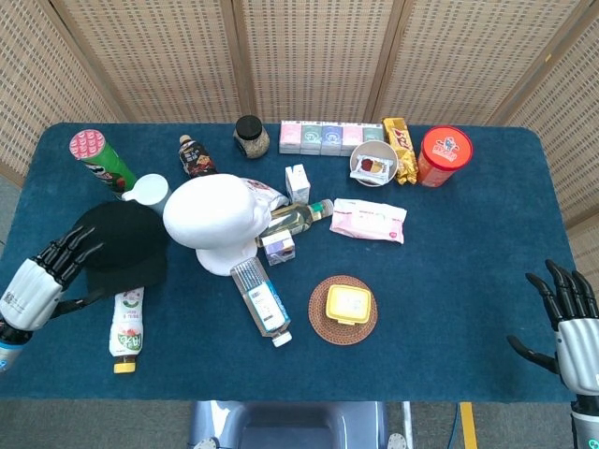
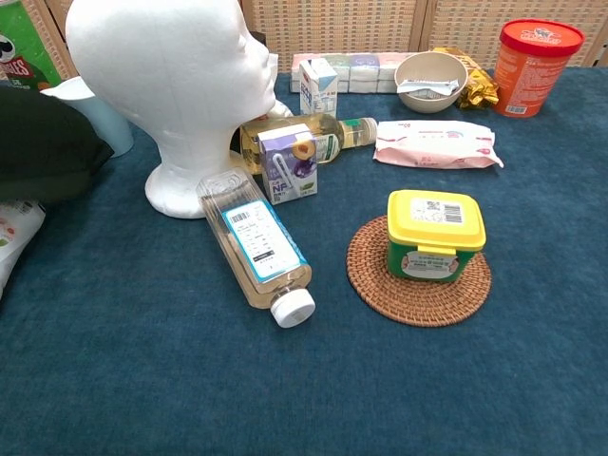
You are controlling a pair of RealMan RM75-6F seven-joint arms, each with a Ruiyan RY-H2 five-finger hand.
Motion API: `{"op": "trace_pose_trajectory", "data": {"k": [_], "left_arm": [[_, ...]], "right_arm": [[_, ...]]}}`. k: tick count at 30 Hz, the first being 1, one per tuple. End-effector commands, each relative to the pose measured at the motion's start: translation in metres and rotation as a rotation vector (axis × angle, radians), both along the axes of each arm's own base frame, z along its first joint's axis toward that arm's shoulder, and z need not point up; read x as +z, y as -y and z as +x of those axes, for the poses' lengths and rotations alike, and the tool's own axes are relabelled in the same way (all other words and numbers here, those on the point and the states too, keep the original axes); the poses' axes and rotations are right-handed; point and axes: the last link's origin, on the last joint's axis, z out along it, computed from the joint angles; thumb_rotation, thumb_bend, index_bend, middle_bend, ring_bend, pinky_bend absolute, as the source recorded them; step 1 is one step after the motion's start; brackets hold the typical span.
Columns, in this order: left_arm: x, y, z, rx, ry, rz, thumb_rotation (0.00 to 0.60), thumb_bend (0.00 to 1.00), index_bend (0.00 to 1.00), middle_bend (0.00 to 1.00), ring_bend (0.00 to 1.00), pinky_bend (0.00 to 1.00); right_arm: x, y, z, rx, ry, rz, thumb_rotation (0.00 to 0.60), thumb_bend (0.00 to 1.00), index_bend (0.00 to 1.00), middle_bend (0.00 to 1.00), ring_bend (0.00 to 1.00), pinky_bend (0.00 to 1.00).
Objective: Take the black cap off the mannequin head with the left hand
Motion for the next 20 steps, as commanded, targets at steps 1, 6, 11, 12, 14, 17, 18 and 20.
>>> {"op": "trace_pose_trajectory", "data": {"k": [1,6,11,12,14,17,18,20], "left_arm": [[0.011,0.011,-0.003,0.021,0.009,-0.044,0.6,0.0,0.0,0.0,0.0,0.18],[0.023,0.03,0.006,0.014,0.13,-0.114,0.6,0.0,0.0,0.0,0.0,0.18],[0.033,0.056,0.014,0.059,0.21,-0.103,0.6,0.0,0.0,0.0,0.0,0.13],[0.035,0.063,0.012,0.11,0.206,-0.105,0.6,0.0,0.0,0.0,0.0,0.11],[0.036,0.073,0.008,0.213,0.199,-0.102,0.6,0.0,0.0,0.0,0.0,0.09],[0.037,0.094,0.003,0.44,0.198,-0.101,0.6,0.0,0.0,0.0,0.0,0.08],[0.038,0.099,0.002,0.508,0.192,-0.096,0.6,0.0,0.0,0.0,0.0,0.08],[0.044,0.109,0.005,0.648,0.131,-0.075,0.6,0.0,0.0,0.0,0.0,0.08]], "right_arm": [[0.0,0.0,0.0,0.002,-0.001,0.0,0.6,0.0,0.13,0.01,0.0,0.0],[0.0,-0.001,0.001,0.004,0.002,0.0,0.6,0.0,0.13,0.01,0.0,0.0],[0.0,-0.001,0.002,0.006,0.001,0.0,0.6,0.0,0.13,0.01,0.0,0.0],[0.0,-0.001,0.002,0.008,0.002,-0.001,0.6,0.0,0.13,0.01,0.0,0.0],[0.0,-0.001,0.004,0.011,0.005,-0.002,0.6,0.0,0.13,0.01,0.0,0.0],[0.001,-0.002,0.004,0.008,0.005,-0.007,0.6,0.0,0.13,0.01,0.0,0.0],[0.002,-0.002,0.003,0.005,0.003,-0.011,0.6,0.0,0.13,0.01,0.0,0.0],[0.004,-0.001,0.002,0.002,-0.005,-0.025,0.6,0.0,0.13,0.01,0.0,0.0]]}}
